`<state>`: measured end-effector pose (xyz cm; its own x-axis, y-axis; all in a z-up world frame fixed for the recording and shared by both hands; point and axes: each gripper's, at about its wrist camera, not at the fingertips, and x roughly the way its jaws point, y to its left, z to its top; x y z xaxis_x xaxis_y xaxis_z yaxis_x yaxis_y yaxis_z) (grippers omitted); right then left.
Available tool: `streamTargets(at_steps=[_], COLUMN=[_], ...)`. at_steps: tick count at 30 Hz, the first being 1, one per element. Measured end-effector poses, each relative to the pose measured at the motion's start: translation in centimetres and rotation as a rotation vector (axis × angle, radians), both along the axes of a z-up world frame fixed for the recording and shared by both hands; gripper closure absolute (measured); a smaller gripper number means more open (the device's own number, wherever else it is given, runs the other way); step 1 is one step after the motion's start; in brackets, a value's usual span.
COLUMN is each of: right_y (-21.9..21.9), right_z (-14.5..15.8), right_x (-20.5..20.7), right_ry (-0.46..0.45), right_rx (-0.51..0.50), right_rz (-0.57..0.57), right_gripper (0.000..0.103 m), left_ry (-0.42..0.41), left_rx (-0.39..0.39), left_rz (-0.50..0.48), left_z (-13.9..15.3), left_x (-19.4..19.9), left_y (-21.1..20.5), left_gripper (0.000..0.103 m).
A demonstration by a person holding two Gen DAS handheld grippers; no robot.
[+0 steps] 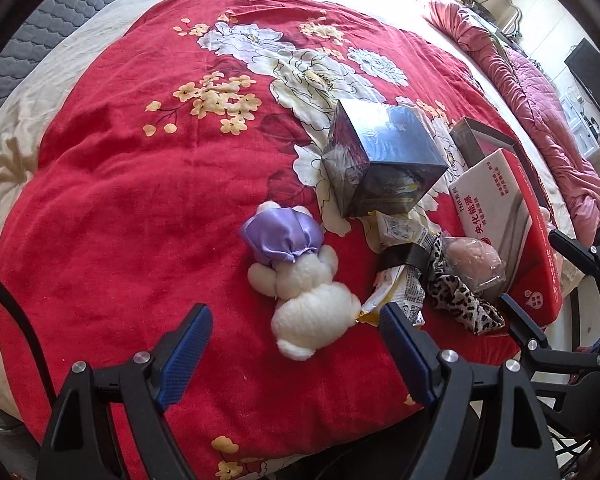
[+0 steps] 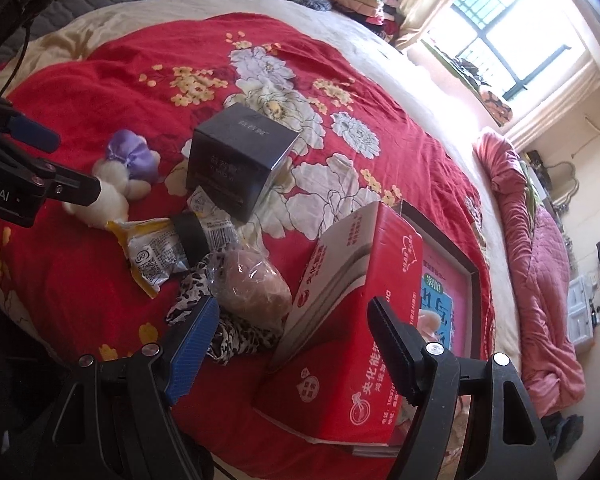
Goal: Organize soft objects
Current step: 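Grasp the white bear with purple bow with the left gripper while the right grasps the bagged peach ball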
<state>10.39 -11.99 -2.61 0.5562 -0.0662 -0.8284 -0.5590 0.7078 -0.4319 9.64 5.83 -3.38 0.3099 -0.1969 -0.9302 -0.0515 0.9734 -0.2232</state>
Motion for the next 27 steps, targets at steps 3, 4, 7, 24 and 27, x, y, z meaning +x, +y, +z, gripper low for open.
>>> streamTargets(at_steps=[3,4,7,24,27], right_y=[0.7,0.9,1.5,-0.9,-2.3], right_z=[-1.0,-1.4,-2.8,-2.8,-1.3], right_x=[0.7,0.9,1.5,3.9,3.9], right_ry=[0.016,0.022,0.048,0.14,0.146], right_rx=[-0.06,-0.081,-0.136,0.118,0.248], right_rz=[0.019,0.027,0.053,-0.046,-0.095], right_gripper=[0.025,0.025,0.025,0.058,0.058], left_ry=[0.015,0.018,0.033,0.096,0.094], left_rx=[-0.022,-0.028,-0.035,-0.069,-0.07], left_rz=[0.015,0.017,0.028,0.095,0.109], left_z=[-0.7,-0.9,-1.5,-4.7,-5.1], left_x=[0.4,0.5,1.0,3.4,3.7], left_y=[0.3,0.3,0.6,0.9,0.9], left_gripper=[0.018,0.018,0.018,0.019,0.02])
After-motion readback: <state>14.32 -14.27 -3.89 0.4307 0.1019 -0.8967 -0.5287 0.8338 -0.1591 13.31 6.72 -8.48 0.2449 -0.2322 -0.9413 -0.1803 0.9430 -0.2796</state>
